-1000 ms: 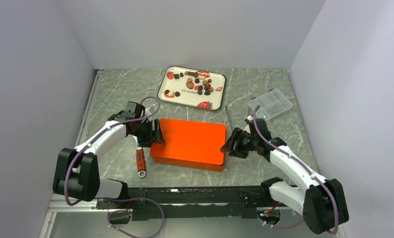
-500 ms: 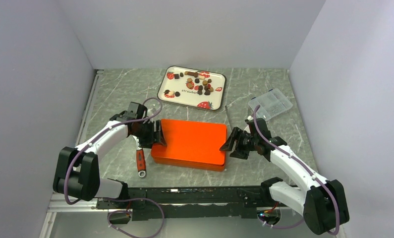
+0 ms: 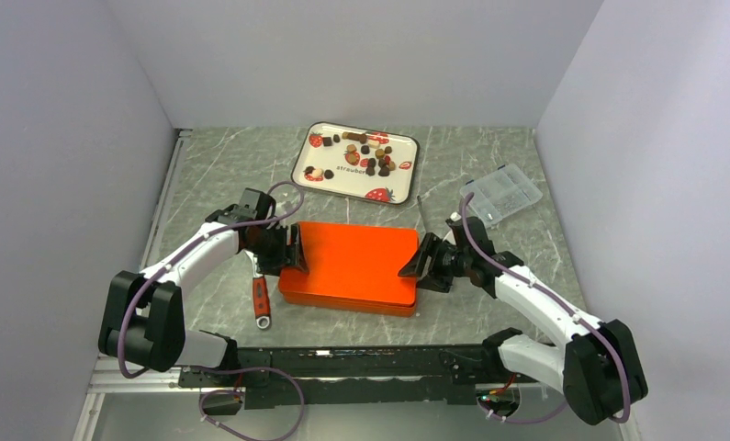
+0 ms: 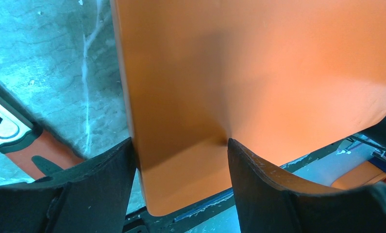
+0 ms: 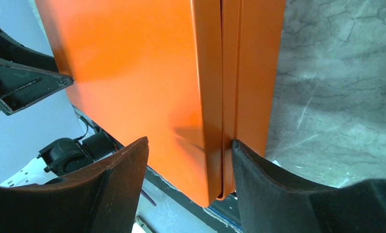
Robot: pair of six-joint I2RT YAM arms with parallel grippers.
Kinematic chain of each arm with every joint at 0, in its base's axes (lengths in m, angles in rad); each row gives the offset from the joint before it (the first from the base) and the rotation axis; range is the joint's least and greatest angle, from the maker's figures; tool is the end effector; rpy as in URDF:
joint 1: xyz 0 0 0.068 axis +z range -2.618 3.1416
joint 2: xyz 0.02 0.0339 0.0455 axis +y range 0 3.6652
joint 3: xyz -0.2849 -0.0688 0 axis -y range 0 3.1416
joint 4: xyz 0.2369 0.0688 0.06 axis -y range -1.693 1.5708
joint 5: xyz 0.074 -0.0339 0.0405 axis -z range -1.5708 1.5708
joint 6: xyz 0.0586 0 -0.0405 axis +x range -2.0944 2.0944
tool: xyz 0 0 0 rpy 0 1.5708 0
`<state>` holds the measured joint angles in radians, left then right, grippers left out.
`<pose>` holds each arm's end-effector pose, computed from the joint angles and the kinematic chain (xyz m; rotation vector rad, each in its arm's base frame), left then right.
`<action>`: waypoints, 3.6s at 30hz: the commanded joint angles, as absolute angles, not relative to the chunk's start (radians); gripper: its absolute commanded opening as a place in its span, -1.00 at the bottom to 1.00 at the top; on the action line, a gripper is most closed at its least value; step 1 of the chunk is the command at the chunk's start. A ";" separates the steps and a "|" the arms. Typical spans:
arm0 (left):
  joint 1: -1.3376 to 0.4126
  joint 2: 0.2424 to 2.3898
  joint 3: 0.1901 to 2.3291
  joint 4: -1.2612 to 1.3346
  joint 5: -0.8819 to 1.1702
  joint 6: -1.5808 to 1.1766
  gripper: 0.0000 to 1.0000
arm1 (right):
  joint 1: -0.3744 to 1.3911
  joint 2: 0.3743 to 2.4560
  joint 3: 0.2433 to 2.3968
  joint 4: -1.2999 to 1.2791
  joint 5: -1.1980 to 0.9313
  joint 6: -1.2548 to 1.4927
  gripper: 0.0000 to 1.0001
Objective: Pack the chocolate
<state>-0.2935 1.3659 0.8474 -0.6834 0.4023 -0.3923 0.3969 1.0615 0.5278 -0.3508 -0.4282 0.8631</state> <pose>0.2266 -0.0925 0.2078 -0.0324 2.8439 -0.7241 0.1716 0.0983 0.1949 0.4114 2.6229 1.0222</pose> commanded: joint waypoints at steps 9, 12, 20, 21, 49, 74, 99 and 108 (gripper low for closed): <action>-0.325 1.362 0.900 -0.705 0.493 -0.402 0.43 | 0.443 1.168 0.578 -0.242 -0.429 0.875 0.30; -0.325 1.351 0.899 -0.717 0.478 -0.404 0.45 | 0.443 1.189 0.593 -0.229 -0.428 0.868 0.30; -0.320 1.344 0.918 -0.759 0.476 -0.405 0.45 | 0.443 1.228 0.600 -0.222 -0.434 0.856 0.30; -0.317 1.345 0.917 -0.761 0.480 -0.405 0.45 | 0.443 1.229 0.600 -0.223 -0.434 0.856 0.30; -0.264 1.351 0.883 -0.774 0.680 -0.404 0.30 | 0.446 1.182 0.653 -0.294 -0.463 0.835 0.29; -0.261 1.351 0.854 -0.763 0.656 -0.381 0.18 | 0.459 1.105 0.728 -0.442 -0.449 0.819 0.27; -0.380 1.335 0.894 -0.808 0.534 -0.383 0.08 | 0.462 1.073 0.721 -0.522 -0.357 0.779 0.28; -0.380 1.345 0.884 -0.776 0.502 -0.426 0.09 | 0.462 1.114 0.738 -0.507 -0.348 0.762 0.28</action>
<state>-0.3580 1.3563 0.8513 -0.8421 0.4679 -0.3901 0.4442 1.1076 0.6834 -0.5819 -0.2943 0.7605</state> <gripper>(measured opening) 0.548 0.642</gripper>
